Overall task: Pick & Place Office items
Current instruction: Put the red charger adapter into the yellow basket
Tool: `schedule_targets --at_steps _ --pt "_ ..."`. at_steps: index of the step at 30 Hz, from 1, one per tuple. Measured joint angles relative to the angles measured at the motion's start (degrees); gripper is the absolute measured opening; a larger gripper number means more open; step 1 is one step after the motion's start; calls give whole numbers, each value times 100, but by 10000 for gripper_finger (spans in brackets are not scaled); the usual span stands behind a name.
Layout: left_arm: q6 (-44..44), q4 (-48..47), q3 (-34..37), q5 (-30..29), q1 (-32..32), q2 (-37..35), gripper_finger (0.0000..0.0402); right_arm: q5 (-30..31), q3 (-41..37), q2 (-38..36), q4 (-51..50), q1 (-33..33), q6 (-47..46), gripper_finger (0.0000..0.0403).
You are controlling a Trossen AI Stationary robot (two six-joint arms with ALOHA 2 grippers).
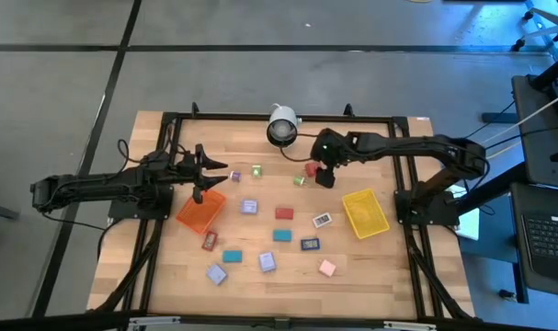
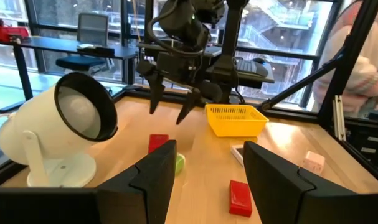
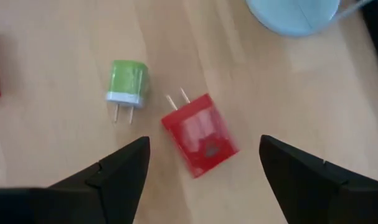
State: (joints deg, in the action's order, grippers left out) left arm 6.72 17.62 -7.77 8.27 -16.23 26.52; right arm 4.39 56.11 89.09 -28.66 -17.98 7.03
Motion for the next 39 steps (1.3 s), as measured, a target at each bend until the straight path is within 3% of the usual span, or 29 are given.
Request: schedule_targets --at_steps 8,39 --pt "-212 -37 0 0 1 -2 183 225 254 256 33 20 697 322" --pt "-455 -172 0 -2 0 0 183 -121 254 1446 171 15 712 330"
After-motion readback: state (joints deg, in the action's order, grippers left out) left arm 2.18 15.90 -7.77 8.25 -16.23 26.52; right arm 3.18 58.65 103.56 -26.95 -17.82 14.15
